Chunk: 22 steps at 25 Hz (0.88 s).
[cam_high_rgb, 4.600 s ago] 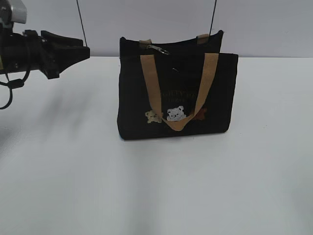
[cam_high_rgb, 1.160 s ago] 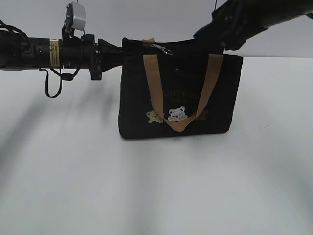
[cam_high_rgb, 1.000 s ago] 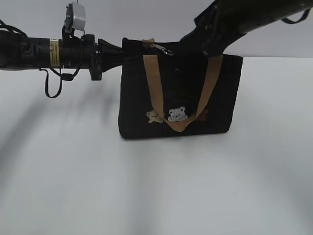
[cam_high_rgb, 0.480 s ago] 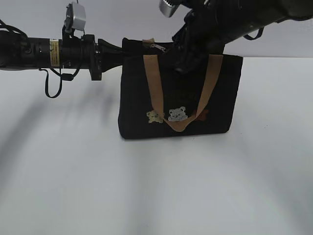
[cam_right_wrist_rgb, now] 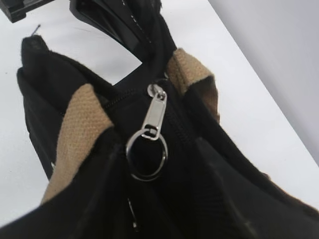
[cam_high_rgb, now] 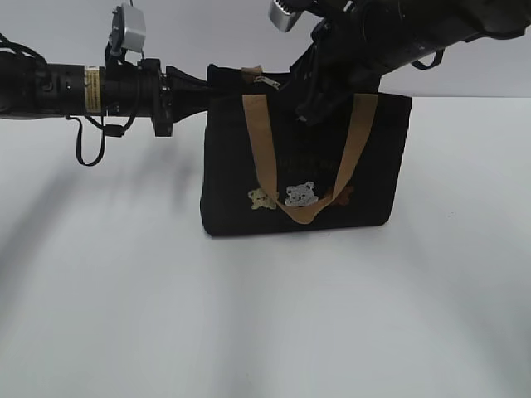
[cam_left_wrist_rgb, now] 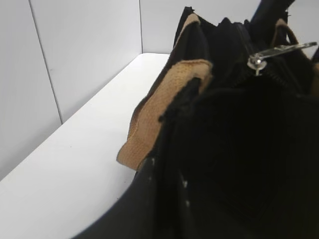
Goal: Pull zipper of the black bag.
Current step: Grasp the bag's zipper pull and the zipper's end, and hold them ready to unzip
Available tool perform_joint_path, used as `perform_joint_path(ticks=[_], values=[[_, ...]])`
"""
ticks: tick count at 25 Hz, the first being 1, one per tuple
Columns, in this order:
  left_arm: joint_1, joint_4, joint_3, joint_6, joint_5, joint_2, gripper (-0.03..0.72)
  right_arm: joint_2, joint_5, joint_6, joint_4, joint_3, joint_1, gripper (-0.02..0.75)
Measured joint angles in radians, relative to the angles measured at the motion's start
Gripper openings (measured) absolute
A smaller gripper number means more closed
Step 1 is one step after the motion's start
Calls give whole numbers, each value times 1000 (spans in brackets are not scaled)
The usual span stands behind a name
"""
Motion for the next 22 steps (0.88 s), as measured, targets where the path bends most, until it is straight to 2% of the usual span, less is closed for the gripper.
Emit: perform_joint_path(ticks=[4,12,17,22], values=[[0,0,0,0,0,0,34,0,-2,-1,0,0,0,220],[0,0,0,0,0,0,33,-3,8,-1,0,0,0,8],[0,-2,0,0,-12,0,33,-25,27,7,-8,0,0,-15],[0,-5,0,0,-15,0,33,-26,37,119,-18,-24,0,-15]])
